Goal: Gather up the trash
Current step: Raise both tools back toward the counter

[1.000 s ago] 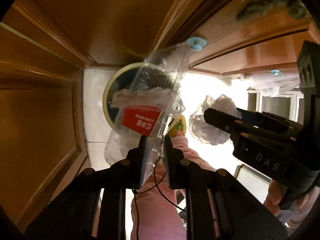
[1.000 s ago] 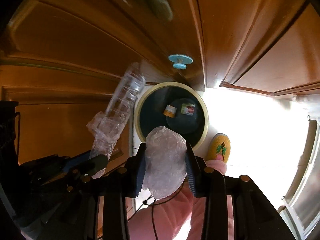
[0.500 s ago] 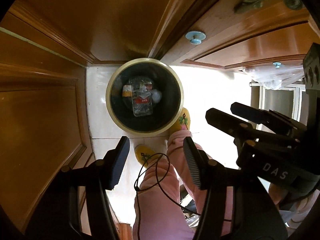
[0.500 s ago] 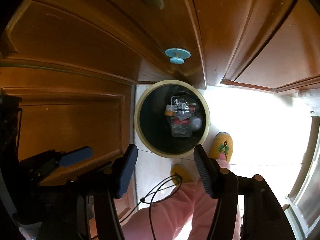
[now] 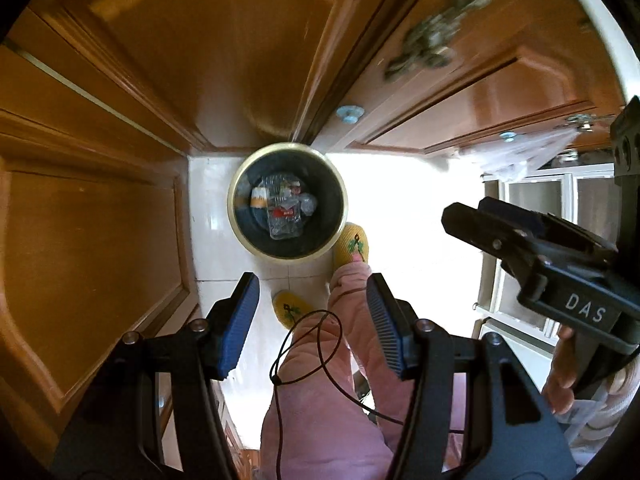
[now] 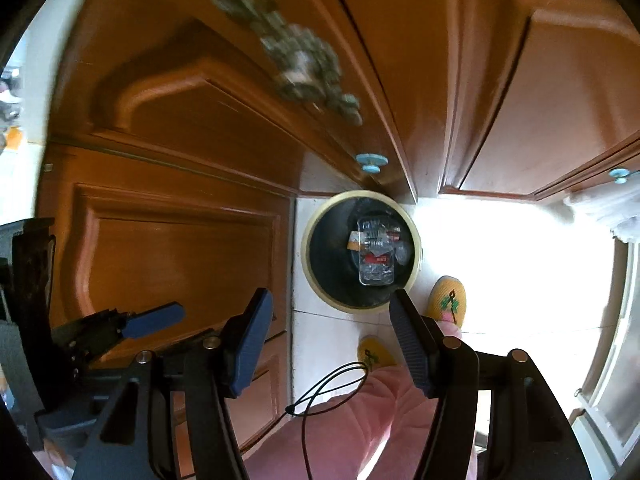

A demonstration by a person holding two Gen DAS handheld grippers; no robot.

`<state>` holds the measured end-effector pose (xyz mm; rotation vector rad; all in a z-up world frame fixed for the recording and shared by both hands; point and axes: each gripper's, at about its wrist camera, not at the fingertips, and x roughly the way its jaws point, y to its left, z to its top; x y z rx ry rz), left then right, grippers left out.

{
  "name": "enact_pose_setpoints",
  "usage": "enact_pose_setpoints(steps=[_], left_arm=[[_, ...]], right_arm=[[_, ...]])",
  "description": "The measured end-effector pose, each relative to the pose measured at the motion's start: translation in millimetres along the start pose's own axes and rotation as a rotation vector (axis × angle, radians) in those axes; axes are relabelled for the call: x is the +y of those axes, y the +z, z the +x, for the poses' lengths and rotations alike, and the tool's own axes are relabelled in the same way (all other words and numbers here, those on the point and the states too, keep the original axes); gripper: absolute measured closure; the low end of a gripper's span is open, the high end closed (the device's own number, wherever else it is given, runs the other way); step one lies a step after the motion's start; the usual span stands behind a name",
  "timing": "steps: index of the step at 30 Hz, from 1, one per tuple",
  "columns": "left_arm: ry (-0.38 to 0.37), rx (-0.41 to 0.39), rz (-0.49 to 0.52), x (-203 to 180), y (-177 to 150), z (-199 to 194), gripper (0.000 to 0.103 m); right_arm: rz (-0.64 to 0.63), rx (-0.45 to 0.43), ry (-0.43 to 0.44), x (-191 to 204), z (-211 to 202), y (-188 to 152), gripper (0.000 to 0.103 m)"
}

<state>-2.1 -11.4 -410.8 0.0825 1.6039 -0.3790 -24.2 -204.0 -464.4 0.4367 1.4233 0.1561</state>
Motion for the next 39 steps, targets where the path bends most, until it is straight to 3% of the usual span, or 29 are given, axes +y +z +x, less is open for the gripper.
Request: enact_pose_setpoints(steps=[16,23,31,39], left_arm=[[-0.019,-0.277,0.062,-29,-25,-189,0.05],[-0.027,-0.401,0.084,-38,-32,-260,0.05],[-0.047,-0.514,0.094,-36,-39,-315,0.05],[-0.059,-0.567,0.119,-40,-39,-336,0.05]], right_arm=[[-0.118,-0.209,-0.022,65,-173,-41,0.041],[-0.173,-0.342,-0.054,98,-242,-52,0.035],[-0.217,-0.447,-0.07,129,-309,-60,0.035],[-0.238,-0.502,-0.075,146,-337,-62,0.034]])
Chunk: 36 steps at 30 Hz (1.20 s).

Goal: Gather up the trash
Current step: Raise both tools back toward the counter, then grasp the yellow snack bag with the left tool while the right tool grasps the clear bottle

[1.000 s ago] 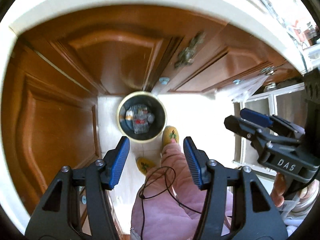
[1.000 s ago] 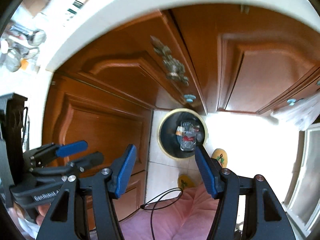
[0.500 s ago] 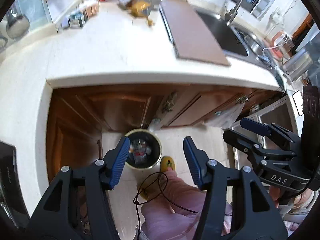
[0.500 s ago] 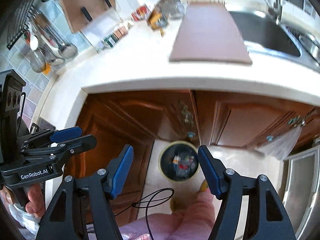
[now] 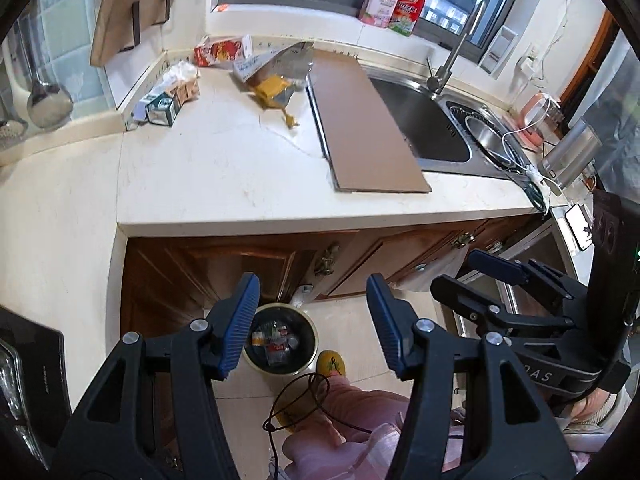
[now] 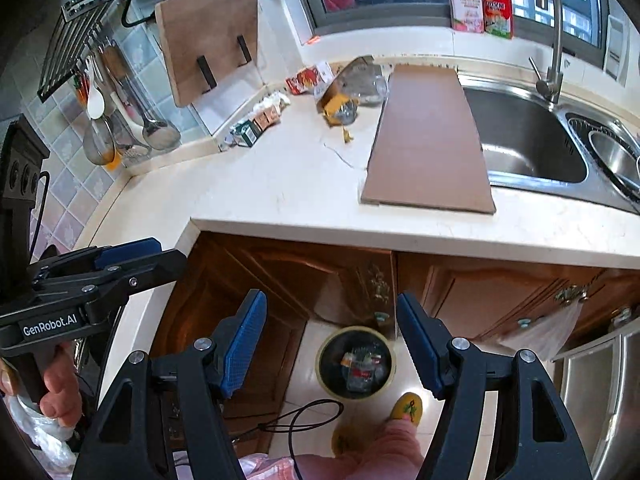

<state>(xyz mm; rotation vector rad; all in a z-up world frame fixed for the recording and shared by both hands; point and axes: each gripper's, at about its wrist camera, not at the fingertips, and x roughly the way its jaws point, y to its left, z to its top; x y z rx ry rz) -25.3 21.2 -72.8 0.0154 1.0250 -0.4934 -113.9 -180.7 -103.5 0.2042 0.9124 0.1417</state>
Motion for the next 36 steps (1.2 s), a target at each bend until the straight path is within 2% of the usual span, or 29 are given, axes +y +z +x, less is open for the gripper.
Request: enact_pose_setpoints(steps=[13,21,29,36], left_arm=[[-0.023,-0.017,0.023,-4,0,-7,0.05],[-0.019,-0.045,0.013,-3,21,-4,0.05],[0.017,-0.058,-0.011,-2,74,26,0.05],[0.043,-0.019,-0.085,4,155,90,0.05]], right_arm=[[0.018,-0.017,0.004,-3,-3,14,0.034],[0.003,-0.036,-0.004,-1,-1,32,0.034],[0.0,-0.055,0.035,-17,23,82,0.034],[-0.015,-0.039,0.084,-55,72,158,0.034]])
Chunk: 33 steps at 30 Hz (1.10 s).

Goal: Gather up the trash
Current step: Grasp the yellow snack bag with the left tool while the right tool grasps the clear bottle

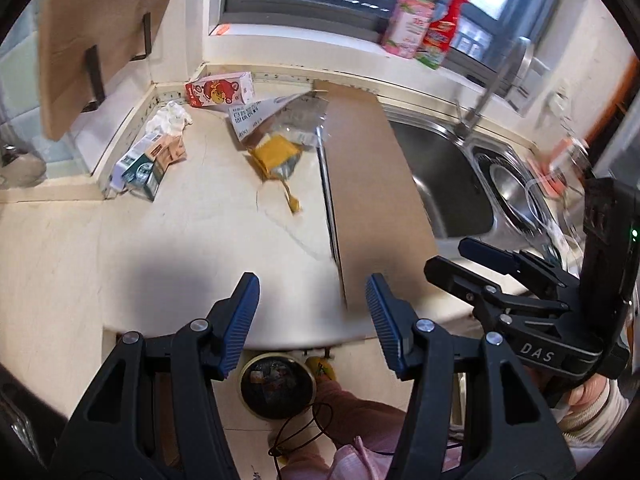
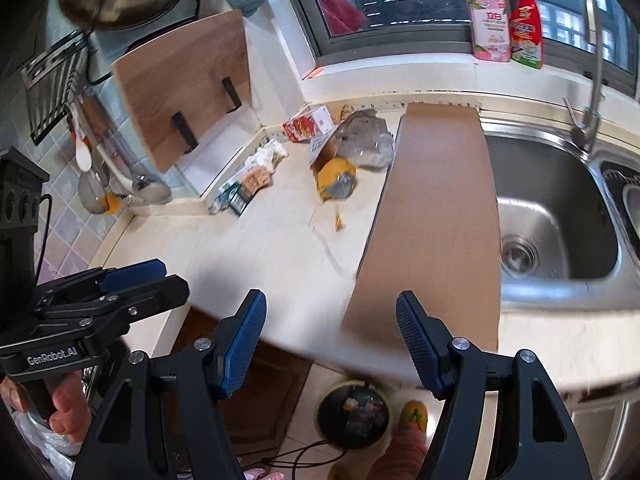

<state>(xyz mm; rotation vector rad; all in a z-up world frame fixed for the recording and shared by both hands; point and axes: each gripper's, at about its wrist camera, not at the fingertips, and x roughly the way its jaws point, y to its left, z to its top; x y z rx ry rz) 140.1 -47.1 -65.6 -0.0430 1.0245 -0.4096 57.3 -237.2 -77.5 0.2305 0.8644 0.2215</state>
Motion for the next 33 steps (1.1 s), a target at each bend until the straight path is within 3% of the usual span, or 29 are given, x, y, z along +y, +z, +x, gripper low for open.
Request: enact_pose_setpoints(steps=[8,17,21,23,33], left_arm=[[0.061,0.051,-0.119,10,94,92,0.05],[0.126,0.146,-0.271,43,148,193,0.05],[0.164,0.184,-0.309,54,155,226,0.05],[0.177,0.198,-0.32,57,157,237,0.05],[0.211,0.238,-0.383,72,160,271,0.05]], right_arm=[[-0.04,0.031,0.028,-64,71,115,0.034],[-0.058,0.099,0.086,-107,174,211,0.035],[-0.053,0.134,0.125,-113,221,238,0.035],[-0.049,0.153,0.143,-112,239,243,0.04],[-0.082,0.237,0.185,-100,303,249,0.043]])
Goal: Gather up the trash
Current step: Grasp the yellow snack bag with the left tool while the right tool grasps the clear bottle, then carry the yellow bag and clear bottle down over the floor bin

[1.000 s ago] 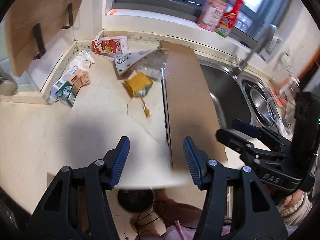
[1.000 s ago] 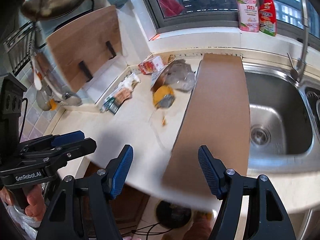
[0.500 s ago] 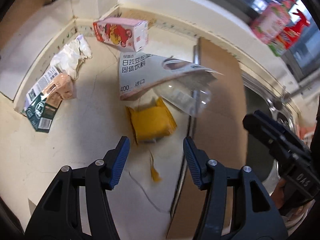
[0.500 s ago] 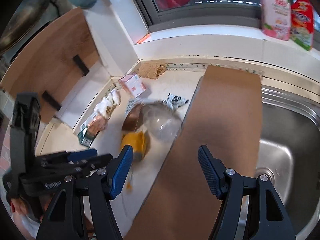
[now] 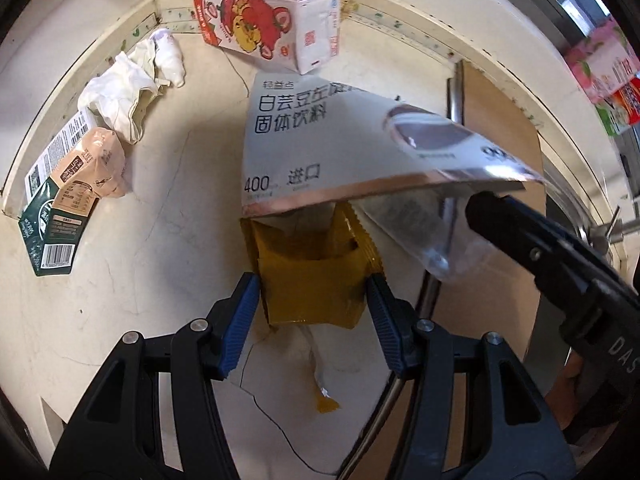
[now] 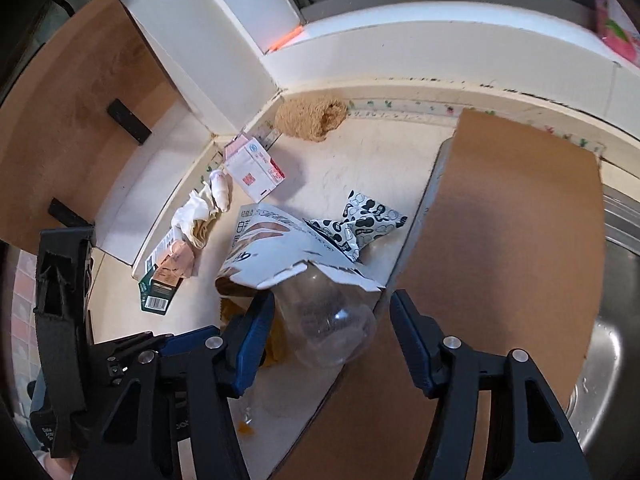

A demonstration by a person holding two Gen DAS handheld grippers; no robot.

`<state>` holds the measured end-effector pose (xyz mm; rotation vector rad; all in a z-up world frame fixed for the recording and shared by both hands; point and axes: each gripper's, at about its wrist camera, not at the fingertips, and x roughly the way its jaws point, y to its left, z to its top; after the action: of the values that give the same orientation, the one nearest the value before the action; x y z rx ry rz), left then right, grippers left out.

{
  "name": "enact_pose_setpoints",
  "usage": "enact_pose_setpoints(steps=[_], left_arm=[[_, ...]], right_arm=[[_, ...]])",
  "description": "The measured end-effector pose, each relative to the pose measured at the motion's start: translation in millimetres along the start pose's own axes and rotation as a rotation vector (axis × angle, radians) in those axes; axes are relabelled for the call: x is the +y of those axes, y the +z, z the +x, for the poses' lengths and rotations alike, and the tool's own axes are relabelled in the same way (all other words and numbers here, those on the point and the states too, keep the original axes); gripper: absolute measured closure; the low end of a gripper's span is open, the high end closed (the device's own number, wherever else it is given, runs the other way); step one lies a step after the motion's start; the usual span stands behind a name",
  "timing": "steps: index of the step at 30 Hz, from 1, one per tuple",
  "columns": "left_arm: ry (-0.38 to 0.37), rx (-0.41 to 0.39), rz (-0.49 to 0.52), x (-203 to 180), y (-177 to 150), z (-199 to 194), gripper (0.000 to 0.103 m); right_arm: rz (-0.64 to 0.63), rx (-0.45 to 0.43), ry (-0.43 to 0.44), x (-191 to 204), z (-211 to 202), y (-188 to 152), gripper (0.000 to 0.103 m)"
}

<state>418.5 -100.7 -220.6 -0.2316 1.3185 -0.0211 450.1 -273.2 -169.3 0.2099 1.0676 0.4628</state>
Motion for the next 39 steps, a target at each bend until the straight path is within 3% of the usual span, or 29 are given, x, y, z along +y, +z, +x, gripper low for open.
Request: enact_pose_setpoints(steps=[2,17,25,32,39], left_arm=[[-0.003,0.004,-0.01,3,2,3,0.05],[-0.038,0.037,-0.087,49,-13,2,0.051],[-0.062,0.018,-0.101,68,-21,-10,0.074],[-0.062,-0.01,-0.085,78,-44,-31,0.091],[-0.079,-0.037,-0.014,77,-77,-65,0.093]], right_arm=[[-0.003,0.029,0.017,0,11,3,0.049],[-0.087,0.144,0.073,24,45,2,0.049],[-0.144,0.155,0.06,41,52,-7,0.053],[-0.091,0.151,0.084,38,37,-27,0.054],[-0.049,0.126,0.111,36,2,-60,0.054]])
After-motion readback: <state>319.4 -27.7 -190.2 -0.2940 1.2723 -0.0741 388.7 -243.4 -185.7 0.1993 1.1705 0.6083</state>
